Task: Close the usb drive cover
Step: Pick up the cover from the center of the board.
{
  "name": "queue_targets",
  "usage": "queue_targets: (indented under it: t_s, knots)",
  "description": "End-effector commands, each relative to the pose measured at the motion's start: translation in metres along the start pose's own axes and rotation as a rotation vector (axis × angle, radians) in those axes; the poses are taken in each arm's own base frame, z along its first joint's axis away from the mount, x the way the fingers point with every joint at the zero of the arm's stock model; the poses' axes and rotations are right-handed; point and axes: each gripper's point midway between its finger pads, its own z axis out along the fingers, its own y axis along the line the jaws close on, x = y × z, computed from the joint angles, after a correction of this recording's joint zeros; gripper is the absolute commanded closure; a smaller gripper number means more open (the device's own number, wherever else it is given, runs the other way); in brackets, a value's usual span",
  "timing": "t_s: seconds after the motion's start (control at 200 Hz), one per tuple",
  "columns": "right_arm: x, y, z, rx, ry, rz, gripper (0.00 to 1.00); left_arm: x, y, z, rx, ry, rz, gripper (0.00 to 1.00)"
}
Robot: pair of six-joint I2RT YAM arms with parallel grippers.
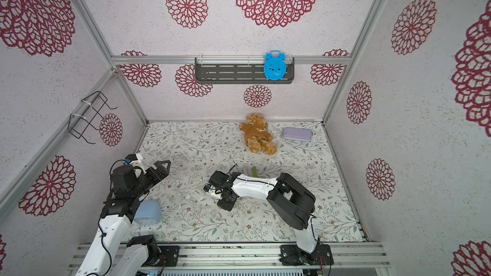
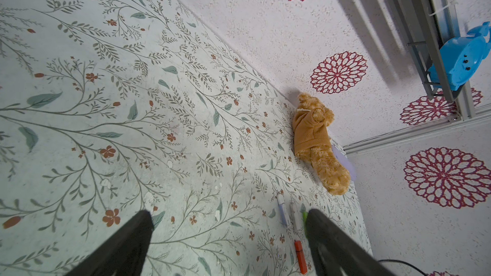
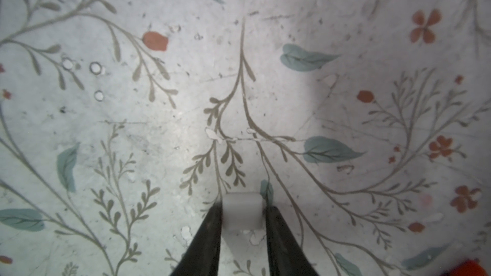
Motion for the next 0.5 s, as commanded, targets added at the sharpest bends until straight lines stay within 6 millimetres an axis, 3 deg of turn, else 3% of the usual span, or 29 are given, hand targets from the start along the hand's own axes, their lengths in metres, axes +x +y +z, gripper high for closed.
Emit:
queue_targets:
  t_s: [0.0, 0.205, 0.365, 0.495]
  knots:
    - [0.017, 0.000, 0.005, 0.014, 0.049, 0.005, 0.70, 0.001, -0.002, 0.003, 0.028, 0.004, 0.015, 0.06]
    - [-0.006, -0.006, -0.023, 0.045, -0.094, 0.004, 0.71, 0.008, -0.017, 0.011, 0.116, 0.068, -0.001, 0.08]
    - [-0.021, -0.016, -0.064, 0.089, -0.260, 0.003, 0.72, 0.020, -0.037, 0.021, 0.228, 0.156, -0.008, 0.11]
    - [-0.025, -0.031, -0.099, 0.165, -0.380, 0.000, 0.73, 0.042, -0.069, 0.031, 0.348, 0.269, 0.031, 0.13]
